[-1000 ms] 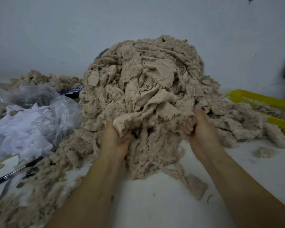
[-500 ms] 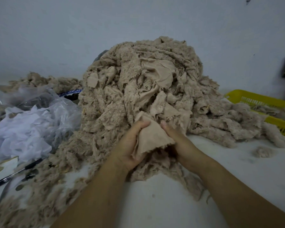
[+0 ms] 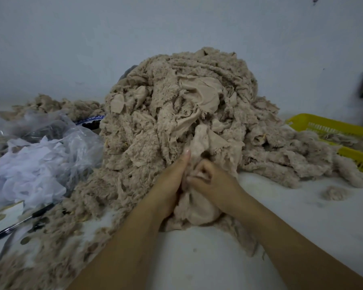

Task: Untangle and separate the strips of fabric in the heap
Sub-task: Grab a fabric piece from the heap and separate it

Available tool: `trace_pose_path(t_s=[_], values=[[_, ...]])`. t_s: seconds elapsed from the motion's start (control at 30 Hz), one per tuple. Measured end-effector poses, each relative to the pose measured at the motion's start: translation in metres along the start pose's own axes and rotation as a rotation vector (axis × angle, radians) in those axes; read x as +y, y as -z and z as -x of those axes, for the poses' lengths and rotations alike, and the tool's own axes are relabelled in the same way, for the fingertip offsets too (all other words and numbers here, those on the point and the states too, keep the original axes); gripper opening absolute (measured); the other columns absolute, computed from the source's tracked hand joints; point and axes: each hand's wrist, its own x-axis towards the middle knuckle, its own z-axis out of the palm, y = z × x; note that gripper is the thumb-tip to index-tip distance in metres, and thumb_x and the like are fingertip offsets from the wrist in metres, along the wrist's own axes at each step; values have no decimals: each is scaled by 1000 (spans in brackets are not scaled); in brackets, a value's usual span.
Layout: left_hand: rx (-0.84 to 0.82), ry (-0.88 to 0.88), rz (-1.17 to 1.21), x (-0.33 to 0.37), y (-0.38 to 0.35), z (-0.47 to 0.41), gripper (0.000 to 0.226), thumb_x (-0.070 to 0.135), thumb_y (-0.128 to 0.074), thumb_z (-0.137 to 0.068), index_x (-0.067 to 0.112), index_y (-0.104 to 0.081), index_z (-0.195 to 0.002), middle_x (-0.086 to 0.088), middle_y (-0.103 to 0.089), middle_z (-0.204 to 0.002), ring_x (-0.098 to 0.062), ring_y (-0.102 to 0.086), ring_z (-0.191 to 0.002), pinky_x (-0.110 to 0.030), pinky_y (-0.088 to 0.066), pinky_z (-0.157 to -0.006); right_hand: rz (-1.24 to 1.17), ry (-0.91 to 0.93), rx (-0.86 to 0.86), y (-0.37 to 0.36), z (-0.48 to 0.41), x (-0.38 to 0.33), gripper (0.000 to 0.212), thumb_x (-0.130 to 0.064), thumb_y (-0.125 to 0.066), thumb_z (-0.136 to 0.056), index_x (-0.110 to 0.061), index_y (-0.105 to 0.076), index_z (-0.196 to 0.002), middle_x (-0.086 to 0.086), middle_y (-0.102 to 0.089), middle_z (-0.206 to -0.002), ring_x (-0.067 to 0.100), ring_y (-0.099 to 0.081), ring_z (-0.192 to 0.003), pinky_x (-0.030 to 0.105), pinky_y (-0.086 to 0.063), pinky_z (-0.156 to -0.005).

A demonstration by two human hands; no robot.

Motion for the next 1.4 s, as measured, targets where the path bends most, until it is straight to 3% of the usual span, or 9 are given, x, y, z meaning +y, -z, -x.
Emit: trace_pose_path(t_s=[0.13, 0.23, 0.3, 0.47, 0.7, 0.97, 1.13, 1.33, 1.4], values=[[26, -28, 408, 6, 7, -2, 28, 28, -65, -88, 4, -73, -99, -10, -74, -82, -18, -73, -71, -28, -58, -61, 169, -14, -196, -5, 4, 3, 31, -43, -66, -90, -13, -64, -97, -3, -67, -88, 9, -61, -78, 24, -46, -67], [96, -117, 608, 13, 19, -6, 18, 21, -62, -89, 8, -73, -81, -5, -69, -71, -14, -68, -60, -29, -58, -64, 37, -123, -28, 7, 1, 7, 21, -36, -61, -94, -15, -61, -93, -2, -57, -74, 5, -55, -67, 21, -42, -61], [99, -137, 641, 14, 22, -6, 22, 22, -58, -95, 6, -73, -97, -13, -76, -92, -22, -75, -81, -40, -59, -80, -323, -295, 152, 15, -4, 8, 32, -34, -61, -94, -11, -63, -116, 11, -66, -90, 18, -67, -86, 36, -54, -84], [85, -181, 353, 11, 14, -5, 38, 33, -49, -98, 10, -65, -125, -12, -70, -123, -27, -65, -116, -41, -51, -99, -1084, -450, 245, 26, -6, 7, 31, -30, -64, -94, -19, -65, -122, 9, -74, -108, 24, -73, -91, 34, -59, -64], [-93, -371, -370, -5, -10, 10, 25, 40, -70, -91, 56, -65, -109, 24, -68, -119, 2, -64, -111, -15, -52, -85, -1231, -262, 122, 20, -5, -1, 32, -28, -58, -93, -8, -68, -116, 15, -71, -115, 25, -70, -106, 31, -59, -77], [122, -527, -667, -4, -7, 8, 19, 16, -58, -97, 32, -66, -91, 10, -59, -101, -6, -60, -90, -30, -52, -83, -280, -137, 152, 3, 1, 4, 40, -67, -63, -78, -29, -64, -94, -15, -72, -88, 1, -67, -83, 17, -52, -69], [-102, -326, -533, -3, -8, 14, 25, 47, -55, -79, 67, -65, -90, 50, -53, -101, 32, -46, -96, -2, -37, -81, -430, -176, 87, 9, -1, 16, 17, -38, -57, -92, -34, -73, -97, -7, -75, -100, 12, -70, -96, 33, -55, -85], [71, -321, -309, -1, -5, 4, 36, 51, -42, -90, 45, -74, -107, 20, -69, -118, -1, -61, -113, -19, -48, -87, -1354, -31, 433, 50, -10, 9, 44, -52, -54, -92, -18, -73, -111, 4, -75, -108, 16, -72, -96, 25, -57, -70], [137, -290, -299, -1, -4, 1, 32, 42, -45, -98, 42, -76, -102, 18, -72, -111, -3, -64, -108, -18, -48, -81, -1242, -151, 475, 52, -8, 11, 56, -58, -45, -96, -11, -62, -120, 3, -74, -103, 14, -73, -91, 24, -57, -66]])
